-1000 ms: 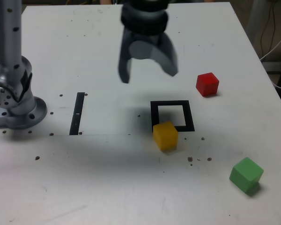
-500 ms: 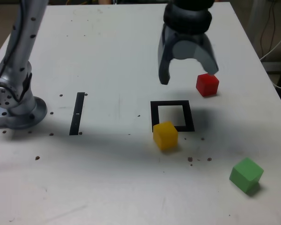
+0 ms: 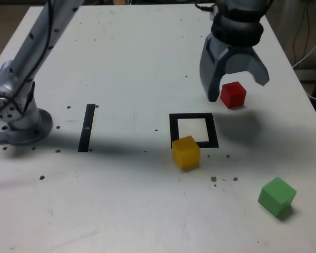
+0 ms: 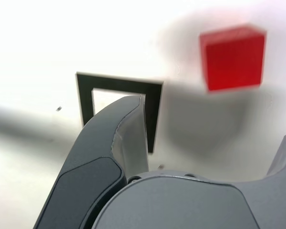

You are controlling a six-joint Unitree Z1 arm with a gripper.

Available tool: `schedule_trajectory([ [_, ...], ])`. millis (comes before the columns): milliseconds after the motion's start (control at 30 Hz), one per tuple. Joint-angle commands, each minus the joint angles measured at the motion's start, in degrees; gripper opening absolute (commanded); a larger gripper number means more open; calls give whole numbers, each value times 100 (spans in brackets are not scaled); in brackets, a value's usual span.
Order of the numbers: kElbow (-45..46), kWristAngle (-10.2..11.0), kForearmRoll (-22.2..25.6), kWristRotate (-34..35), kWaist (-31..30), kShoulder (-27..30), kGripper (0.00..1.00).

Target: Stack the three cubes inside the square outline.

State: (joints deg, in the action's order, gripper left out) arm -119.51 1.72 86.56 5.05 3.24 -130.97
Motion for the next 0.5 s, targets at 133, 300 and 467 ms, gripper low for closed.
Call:
schedule_trajectory([
  [133,-277,185,-8,-83,297,-431,100],
  [300,-498,301,-26,-118,361,-666,99],
  [467,-580,225,21,-127,379,-711,96],
])
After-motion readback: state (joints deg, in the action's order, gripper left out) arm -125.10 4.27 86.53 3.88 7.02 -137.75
